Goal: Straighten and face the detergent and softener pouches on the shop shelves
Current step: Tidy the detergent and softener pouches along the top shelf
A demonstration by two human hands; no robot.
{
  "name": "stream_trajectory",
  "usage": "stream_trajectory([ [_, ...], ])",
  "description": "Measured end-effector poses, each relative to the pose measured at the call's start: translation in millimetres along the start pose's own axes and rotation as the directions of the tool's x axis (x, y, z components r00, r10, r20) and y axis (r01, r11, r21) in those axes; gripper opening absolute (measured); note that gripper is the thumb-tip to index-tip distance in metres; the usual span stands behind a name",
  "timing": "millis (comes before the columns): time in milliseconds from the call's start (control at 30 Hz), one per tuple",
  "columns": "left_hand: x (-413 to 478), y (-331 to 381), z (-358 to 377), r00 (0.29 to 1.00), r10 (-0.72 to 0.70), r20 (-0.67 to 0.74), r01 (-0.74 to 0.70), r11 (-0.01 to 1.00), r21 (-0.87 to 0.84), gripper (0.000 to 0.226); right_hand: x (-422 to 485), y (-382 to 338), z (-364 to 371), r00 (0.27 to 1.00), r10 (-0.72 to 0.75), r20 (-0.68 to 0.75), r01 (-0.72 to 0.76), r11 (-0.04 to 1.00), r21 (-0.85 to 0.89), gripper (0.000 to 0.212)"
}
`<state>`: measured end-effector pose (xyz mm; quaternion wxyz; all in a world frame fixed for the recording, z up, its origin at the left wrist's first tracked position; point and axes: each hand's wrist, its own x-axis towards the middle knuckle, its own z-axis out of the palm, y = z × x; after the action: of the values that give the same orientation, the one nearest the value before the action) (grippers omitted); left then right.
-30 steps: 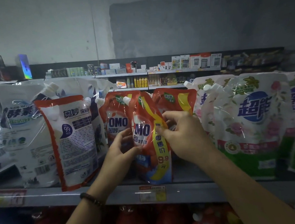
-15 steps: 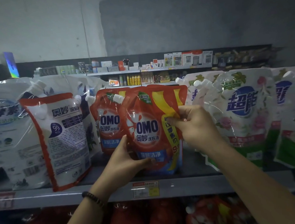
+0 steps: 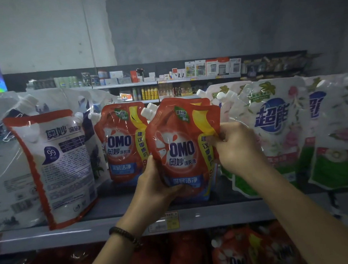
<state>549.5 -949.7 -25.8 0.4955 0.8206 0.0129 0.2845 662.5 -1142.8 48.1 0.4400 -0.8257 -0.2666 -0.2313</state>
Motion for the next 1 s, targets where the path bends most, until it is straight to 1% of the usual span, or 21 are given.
stream_trajectory([
  [133, -2.6, 5.5, 0.4, 1.000, 0.013, 0.028, -0.013, 1.000, 0.005, 0.080, -4.1, -5.6, -7.8, 1.000, -0.011, -0.018, 0.010, 0.996, -0.087, 0.024],
  [300, -7.1, 7.7, 5.8, 0.999, 0.025, 0.029, -0.025, 1.000, -0.006, 0.081, -8.5, -9.6, -16.7, 1.000, -0.015, -0.025, 0.011, 0.989, -0.144, 0.023],
  [400, -8.7, 8.2, 6.3, 0.999, 0.032, 0.033, -0.032, 0.999, -0.001, 0.084, -12.4, -12.7, -22.8, 0.998, -0.045, -0.040, 0.036, 0.982, -0.185, 0.022],
  [567, -9.9, 10.6, 7.7, 0.998, 0.024, 0.053, -0.024, 1.000, -0.001, 0.082, -13.6, -16.3, -28.9, 0.998, -0.049, -0.049, 0.040, 0.985, -0.169, 0.013],
  [667, -10.8, 11.7, 8.1, 0.998, 0.030, 0.055, -0.029, 1.000, -0.011, 0.082, -17.5, -20.9, -30.3, 0.993, -0.077, -0.086, 0.059, 0.980, -0.192, 0.011],
  [800, -11.1, 12.5, 5.5, 0.998, 0.008, 0.056, -0.007, 1.000, -0.016, 0.085, -17.5, -30.6, -37.6, 0.983, -0.122, -0.138, 0.099, 0.981, -0.166, 0.013],
  [933, -11.2, 12.7, 1.9, 0.996, -0.003, 0.085, 0.003, 1.000, -0.005, 0.084, -9.3, -34.7, -49.8, 0.988, -0.128, -0.082, 0.117, 0.985, -0.125, 0.013],
  [1000, -11.1, 17.1, -1.3, 0.995, -0.015, 0.101, 0.015, 1.000, 0.004, 0.076, -5.1, -37.6, -56.3, 0.987, -0.141, -0.072, 0.134, 0.985, -0.106, 0.010],
])
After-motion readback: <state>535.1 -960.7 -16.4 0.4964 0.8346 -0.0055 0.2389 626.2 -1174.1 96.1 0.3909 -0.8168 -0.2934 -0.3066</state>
